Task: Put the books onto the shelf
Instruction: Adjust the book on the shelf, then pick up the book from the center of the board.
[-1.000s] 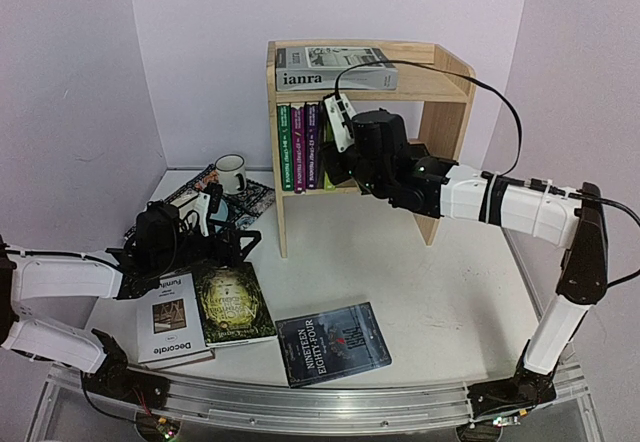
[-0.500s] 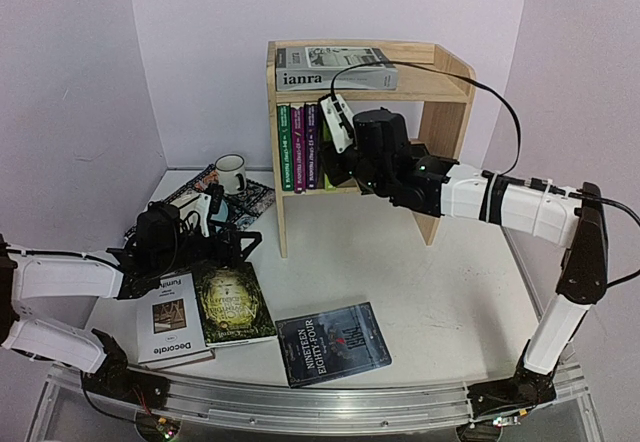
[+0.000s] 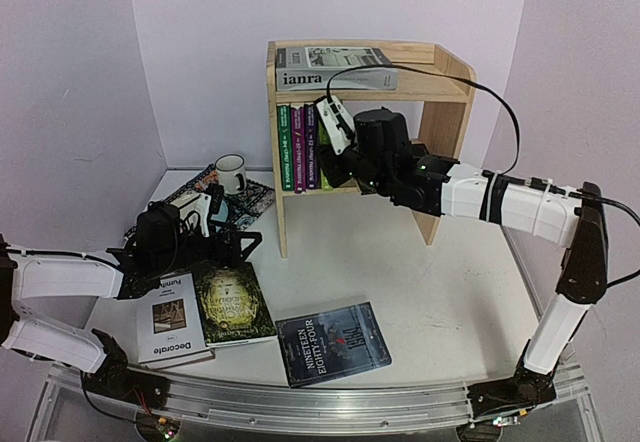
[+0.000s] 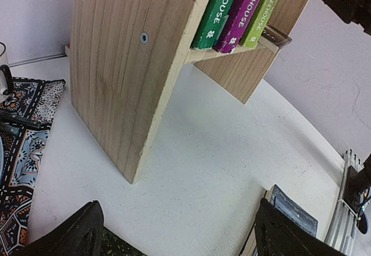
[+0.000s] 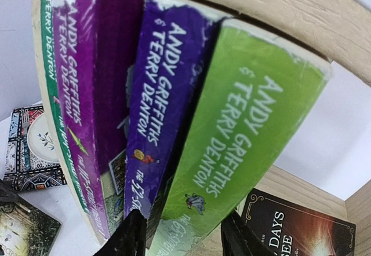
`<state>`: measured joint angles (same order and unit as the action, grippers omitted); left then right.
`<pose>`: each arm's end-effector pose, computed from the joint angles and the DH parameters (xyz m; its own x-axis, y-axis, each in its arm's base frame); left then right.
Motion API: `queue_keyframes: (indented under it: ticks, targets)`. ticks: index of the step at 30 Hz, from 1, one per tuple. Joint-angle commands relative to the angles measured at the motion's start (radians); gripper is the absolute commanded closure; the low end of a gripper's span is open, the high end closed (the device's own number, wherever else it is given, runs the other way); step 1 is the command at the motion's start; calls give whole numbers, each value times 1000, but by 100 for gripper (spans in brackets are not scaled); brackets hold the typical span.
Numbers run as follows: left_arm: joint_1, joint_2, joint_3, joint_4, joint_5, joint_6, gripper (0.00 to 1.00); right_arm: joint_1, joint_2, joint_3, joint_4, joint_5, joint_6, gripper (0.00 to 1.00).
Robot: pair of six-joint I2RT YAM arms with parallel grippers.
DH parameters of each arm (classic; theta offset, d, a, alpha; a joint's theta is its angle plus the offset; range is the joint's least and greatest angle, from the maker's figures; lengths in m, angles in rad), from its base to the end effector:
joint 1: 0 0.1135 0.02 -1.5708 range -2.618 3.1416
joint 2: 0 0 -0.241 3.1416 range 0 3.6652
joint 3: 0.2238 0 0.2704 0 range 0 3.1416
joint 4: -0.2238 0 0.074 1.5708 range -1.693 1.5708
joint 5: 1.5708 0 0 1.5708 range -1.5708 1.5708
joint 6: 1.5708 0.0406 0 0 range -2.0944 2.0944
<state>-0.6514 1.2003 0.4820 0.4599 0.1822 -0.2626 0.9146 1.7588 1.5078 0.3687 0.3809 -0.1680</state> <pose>0.2189 -0.1762 0.1807 -0.3872 -0.0258 -0.9216 0.6576 0.6929 -0.2957 0.2842 0.3444 0.3560 0.1560 -0.0519 -0.9864 -0.4911 0.8624 -0.1230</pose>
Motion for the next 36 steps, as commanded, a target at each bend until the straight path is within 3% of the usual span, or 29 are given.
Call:
queue_keyframes:
  ticks: [1, 14, 20, 26, 36]
  targets:
    - [5, 2, 28, 17, 10, -7, 8, -7, -49, 25, 21, -13, 4, 55]
    - [5, 9, 36, 17, 14, -9, 8, -10, -74, -3, 20, 32, 13, 39]
    - [5, 8, 39, 17, 12, -9, 8, -14, -81, -14, 20, 40, 17, 25]
    - [5, 7, 38, 17, 11, -8, 7, -20, -85, -18, 20, 53, 22, 2]
    - [4, -6, 32, 7, 6, -23, 7, -22, -124, -58, 18, 38, 52, 2]
